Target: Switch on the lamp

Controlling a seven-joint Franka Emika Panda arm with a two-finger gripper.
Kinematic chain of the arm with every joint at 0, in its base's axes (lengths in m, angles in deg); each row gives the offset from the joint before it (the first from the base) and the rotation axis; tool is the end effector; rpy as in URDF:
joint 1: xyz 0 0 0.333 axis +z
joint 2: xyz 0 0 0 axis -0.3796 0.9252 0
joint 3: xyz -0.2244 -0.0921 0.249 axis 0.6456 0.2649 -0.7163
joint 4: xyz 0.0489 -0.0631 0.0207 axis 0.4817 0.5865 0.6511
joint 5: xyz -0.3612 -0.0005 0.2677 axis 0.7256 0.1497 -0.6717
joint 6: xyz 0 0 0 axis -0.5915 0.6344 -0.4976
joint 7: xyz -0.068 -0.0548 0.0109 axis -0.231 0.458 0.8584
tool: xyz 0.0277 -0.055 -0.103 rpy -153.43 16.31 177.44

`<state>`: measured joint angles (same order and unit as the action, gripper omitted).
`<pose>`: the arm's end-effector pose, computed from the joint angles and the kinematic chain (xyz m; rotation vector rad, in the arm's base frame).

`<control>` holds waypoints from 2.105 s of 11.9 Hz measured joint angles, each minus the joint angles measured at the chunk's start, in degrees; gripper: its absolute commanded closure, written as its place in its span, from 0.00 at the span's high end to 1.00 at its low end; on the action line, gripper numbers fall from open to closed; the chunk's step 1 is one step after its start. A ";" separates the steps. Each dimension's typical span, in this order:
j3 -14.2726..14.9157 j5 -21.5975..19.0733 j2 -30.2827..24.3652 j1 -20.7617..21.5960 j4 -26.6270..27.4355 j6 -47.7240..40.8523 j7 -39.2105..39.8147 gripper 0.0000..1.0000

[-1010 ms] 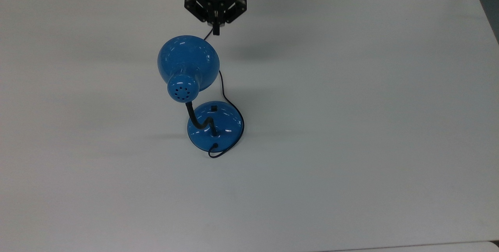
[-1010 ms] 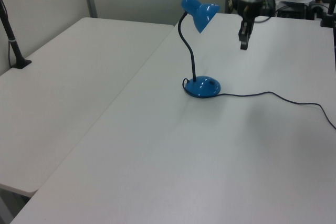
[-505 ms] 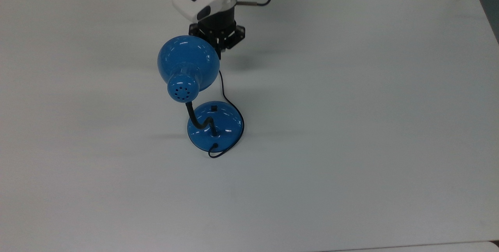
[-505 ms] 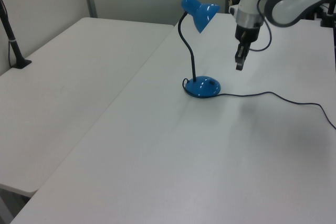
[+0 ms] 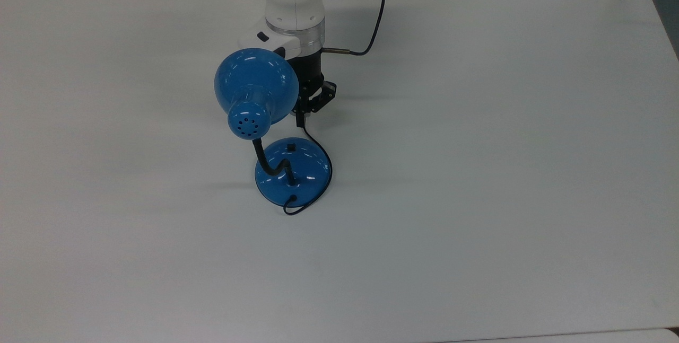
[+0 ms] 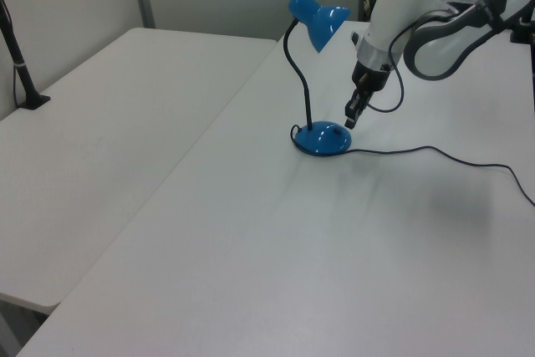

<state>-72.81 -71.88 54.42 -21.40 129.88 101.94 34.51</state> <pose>0.6460 0.0547 0.3417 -3.0901 0.1250 -0.4893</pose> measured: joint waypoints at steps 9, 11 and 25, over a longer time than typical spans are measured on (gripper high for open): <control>0.14 7.02 4.85 -1.86 -0.59 10.24 -0.07 0.01; 0.14 7.02 5.31 -1.93 -0.91 10.24 -0.07 0.01; 0.14 7.44 5.71 -2.15 -1.56 7.58 -0.01 0.01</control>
<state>-72.68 -64.44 60.13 -23.55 128.32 109.51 34.50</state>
